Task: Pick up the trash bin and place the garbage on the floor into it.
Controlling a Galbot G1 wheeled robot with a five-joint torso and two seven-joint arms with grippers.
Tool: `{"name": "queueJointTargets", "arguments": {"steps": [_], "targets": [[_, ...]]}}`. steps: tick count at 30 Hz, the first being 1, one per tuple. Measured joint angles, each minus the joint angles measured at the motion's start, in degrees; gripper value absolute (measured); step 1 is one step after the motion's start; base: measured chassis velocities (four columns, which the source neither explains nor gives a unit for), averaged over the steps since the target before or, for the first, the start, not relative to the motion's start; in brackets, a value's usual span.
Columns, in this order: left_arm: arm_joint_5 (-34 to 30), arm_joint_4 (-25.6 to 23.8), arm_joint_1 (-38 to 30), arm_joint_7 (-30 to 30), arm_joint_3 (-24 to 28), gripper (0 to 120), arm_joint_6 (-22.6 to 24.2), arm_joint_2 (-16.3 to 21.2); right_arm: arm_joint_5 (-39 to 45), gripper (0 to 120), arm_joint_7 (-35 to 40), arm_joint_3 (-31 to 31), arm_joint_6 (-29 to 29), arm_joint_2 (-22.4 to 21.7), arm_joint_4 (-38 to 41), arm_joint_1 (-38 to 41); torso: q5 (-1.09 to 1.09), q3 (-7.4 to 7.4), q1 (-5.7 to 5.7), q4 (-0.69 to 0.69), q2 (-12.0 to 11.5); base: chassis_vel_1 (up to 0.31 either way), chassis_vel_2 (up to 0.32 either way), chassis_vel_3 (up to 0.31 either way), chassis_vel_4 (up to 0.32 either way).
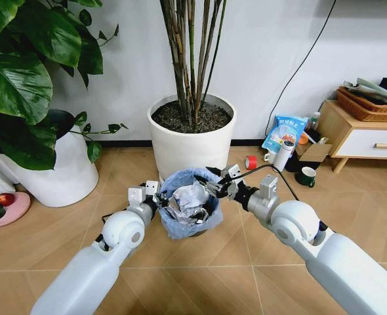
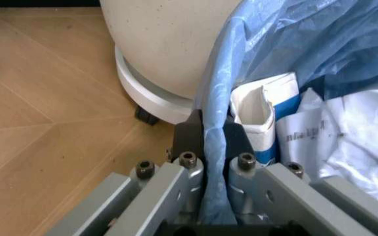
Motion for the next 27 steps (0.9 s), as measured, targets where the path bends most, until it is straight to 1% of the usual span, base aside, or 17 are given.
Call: {"name": "queueJointTargets", "arguments": {"steps": [3, 4, 7, 9, 12, 13, 16, 17, 21, 27], "targets": [[0.43, 0.02, 0.23, -0.02, -0.59, 0, -0.08, -0.18, -0.11, 86, 3.91, 2.31, 0.98, -0.05, 0.53, -1.47, 0.01, 0.00, 0.00, 0.00, 0.00, 0.000, 0.000, 0.000, 0.000], [0.43, 0.02, 0.23, -0.02, -0.59, 0, -0.08, -0.18, -0.11, 86, 3.91, 2.31, 0.98, -0.05, 0.53, -1.47, 0.01, 0.00, 0.00, 0.00, 0.00, 0.000, 0.000, 0.000, 0.000], [1.21, -0.28, 0.83, -0.09, -1.21, 0, -0.14, -0.20, -1.77, 97, 7.28, 4.29, 1.91, 0.35, 0.58, -2.86, 0.00, 0.00, 0.00, -0.01, 0.00, 0.000, 0.000, 0.000, 0.000], [1.54, -0.52, 1.10, -0.09, -1.44, 0, -0.19, -0.13, -2.75, 99, 8.32, 4.91, 2.23, 0.65, 0.58, -3.30, 0.01, 0.00, 0.00, 0.00, 0.00, 0.000, 0.000, 0.000, 0.000], [1.95, -1.52, 2.23, -0.09, -2.37, 0, -0.32, 0.39, -7.63, 100, 11.78, 7.66, 2.89, 1.84, 0.97, -5.60, 0.02, 0.00, 0.00, 0.01, 0.00, 0.000, 0.000, 0.000, 0.000], [1.95, -1.52, 2.23, -0.09, -2.37, 0, -0.32, 0.39, -7.63, 100, 11.78, 7.66, 2.89, 1.84, 0.97, -5.60, 0.02, 0.00, 0.00, 0.01, 0.00, 0.000, 0.000, 0.000, 0.000], [2.04, -2.23, 2.95, -0.10, -3.03, 0, -0.45, 0.90, -11.17, 100, 12.60, 12.46, 1.98, 3.15, 4.02, -10.60, 0.01, 0.00, 0.00, 0.00, 0.00, 0.000, 0.000, 0.000, 0.000], [2.04, -2.23, 2.95, -0.10, -3.03, 0, -0.45, 0.90, -11.17, 100, 12.60, 12.46, 1.98, 3.15, 4.02, -10.60, 0.01, 0.00, 0.00, 0.00, 0.00, 0.000, 0.000, 0.000, 0.000], [2.09, -2.57, 3.17, -0.18, -3.14, 0, -0.56, 0.74, -14.04, 100, 12.64, 16.26, 1.71, 3.89, 7.30, -17.31, 0.01, 0.00, 0.00, -0.01, 0.00, 0.000, 0.000, 0.000, 0.000], [2.34, -2.83, 3.69, -0.34, -3.12, 0, -0.63, 0.34, -16.50, 100, 12.62, 18.32, 1.81, 4.59, 8.83, -22.03, 0.01, -0.01, 0.00, -0.02, 0.00, 0.010, 0.016, -0.014, -0.017]]}}
